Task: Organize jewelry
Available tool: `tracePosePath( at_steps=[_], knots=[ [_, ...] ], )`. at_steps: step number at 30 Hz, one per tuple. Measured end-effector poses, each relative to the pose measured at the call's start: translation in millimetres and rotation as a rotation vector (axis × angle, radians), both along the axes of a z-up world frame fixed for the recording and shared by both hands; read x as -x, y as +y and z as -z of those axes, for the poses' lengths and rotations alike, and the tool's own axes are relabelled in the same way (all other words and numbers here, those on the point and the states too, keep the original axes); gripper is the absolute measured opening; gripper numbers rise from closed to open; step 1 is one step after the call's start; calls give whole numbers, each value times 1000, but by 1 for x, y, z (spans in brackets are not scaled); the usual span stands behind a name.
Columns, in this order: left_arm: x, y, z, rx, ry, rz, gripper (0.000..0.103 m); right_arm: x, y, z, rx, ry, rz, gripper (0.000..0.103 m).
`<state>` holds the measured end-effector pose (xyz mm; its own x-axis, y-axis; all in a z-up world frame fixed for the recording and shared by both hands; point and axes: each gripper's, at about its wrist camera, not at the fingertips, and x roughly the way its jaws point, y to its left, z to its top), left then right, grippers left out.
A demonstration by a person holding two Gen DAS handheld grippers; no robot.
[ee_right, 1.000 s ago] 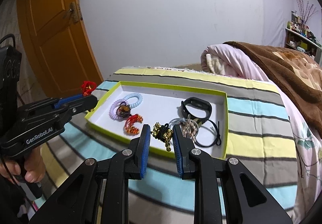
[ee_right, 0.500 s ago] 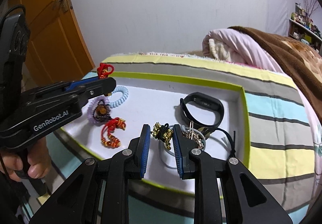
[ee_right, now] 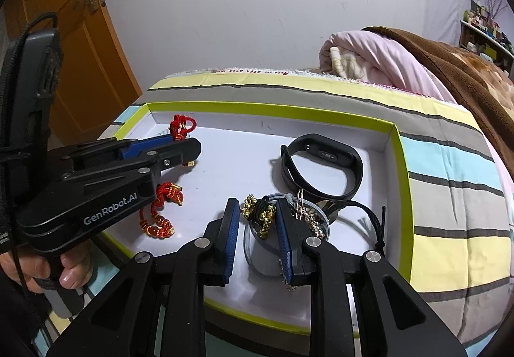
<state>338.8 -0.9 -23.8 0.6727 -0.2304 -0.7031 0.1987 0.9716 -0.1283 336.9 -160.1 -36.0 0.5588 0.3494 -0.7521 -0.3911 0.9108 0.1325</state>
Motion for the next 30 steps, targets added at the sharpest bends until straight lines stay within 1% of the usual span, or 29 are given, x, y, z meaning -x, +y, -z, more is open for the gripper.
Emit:
tracePosePath(
  at_steps=[6,8,15,18,22,25,30],
  knots=[
    [0,0,0,-3,8,6,25,0,1,0,1,-2,6,26],
    [1,1,-1,2,11,5,28,2,-1,-1,-6,-2,9,32],
    [10,7,-11,21,2,-11,29,8,-3,-10,-10,-26,18,33],
    [19,9,-18,15,-10,-19,29,14,-5,-17,-16,-37,26,33],
    [37,12,-33,15,-33,-30,29,30,-7,-33,-21,-66,33,33],
    [59,13,-46,19,-60,-37,29,48,-8,-46,-21,-92,34,33],
    [101,10,-62,-11,-94,-59,29,84,-10,-67,-25,-135,43,33]
  ],
)
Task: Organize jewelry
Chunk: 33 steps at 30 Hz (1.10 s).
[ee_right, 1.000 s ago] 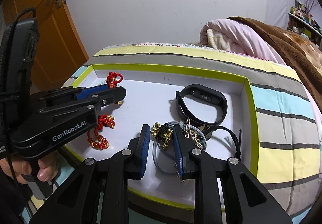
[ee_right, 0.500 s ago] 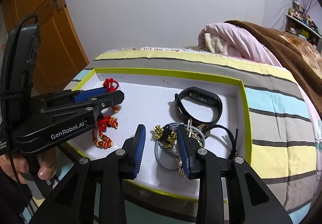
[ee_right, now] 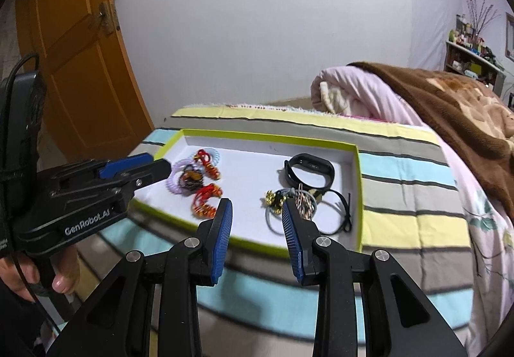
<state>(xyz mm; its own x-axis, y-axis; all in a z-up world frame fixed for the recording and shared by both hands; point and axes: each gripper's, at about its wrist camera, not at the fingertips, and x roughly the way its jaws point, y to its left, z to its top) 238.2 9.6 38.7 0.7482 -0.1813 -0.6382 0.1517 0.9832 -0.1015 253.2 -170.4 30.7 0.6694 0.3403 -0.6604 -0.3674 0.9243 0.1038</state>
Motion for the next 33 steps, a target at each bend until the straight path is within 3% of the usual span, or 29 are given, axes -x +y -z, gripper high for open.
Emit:
tracePosePath(
  at_steps=[13,23,33],
  knots=[
    [99,-4,-15,-29,-41,-68,29,101,-9,-27,4,-75,3,33],
    [167,-6,-12,-28,-54,-106,29,171,-18,-20,33,-95,30,33],
    [194,-13,7,-46,-16,-114,29,196,-25,-5,51,-71,49,33]
  ],
)
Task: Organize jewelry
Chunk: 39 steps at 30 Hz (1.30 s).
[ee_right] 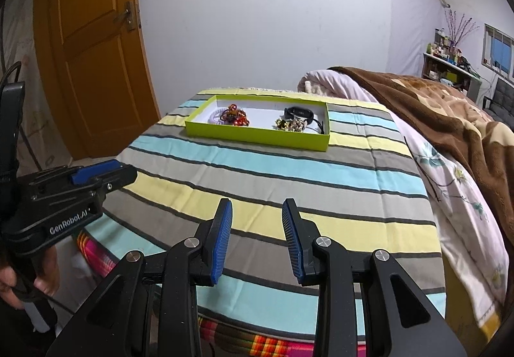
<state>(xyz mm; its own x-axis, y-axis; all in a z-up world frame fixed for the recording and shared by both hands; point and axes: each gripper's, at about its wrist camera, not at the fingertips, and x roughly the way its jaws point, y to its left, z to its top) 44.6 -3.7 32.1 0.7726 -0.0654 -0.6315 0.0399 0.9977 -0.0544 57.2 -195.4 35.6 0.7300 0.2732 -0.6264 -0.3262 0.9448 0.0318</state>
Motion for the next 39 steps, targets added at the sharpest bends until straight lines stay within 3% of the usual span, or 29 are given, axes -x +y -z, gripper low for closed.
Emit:
tracePosePath(
  at_steps=[39],
  knots=[
    [-3,2,4,0,17,-17,29,-7,-6,0,5,6,21,33]
  ],
)
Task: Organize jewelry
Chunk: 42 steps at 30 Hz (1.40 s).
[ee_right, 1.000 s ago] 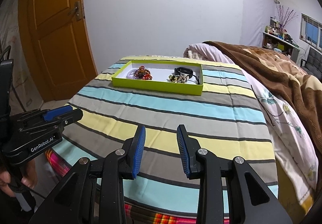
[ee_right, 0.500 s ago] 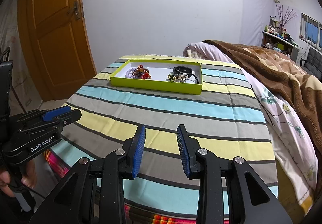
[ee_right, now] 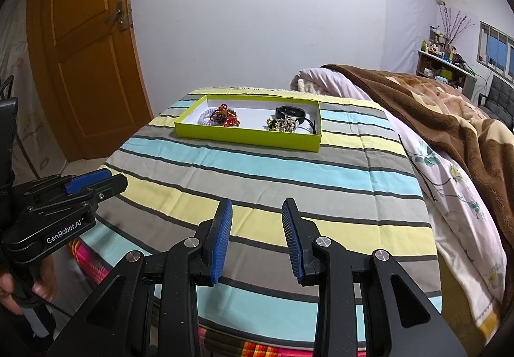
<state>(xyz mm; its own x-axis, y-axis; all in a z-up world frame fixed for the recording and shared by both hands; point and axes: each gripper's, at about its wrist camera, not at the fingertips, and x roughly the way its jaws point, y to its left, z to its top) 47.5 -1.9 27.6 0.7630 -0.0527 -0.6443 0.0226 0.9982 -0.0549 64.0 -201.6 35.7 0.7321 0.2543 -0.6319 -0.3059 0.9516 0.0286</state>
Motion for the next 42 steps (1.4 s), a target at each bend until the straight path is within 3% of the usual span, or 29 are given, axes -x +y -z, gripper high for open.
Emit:
tracePosePath(
  at_steps=[20,32,42],
  knots=[
    [-2,-1,3,-13,9,-10,29,0,0,0,3,0,3,33],
    [-1,-8,4,-77,-17,-39,29,-1,-1,1,4,6,5,33],
    [-4,-5,5,-57,-18,-36,29,-3,1,2,7,8,5,33]
  ],
)
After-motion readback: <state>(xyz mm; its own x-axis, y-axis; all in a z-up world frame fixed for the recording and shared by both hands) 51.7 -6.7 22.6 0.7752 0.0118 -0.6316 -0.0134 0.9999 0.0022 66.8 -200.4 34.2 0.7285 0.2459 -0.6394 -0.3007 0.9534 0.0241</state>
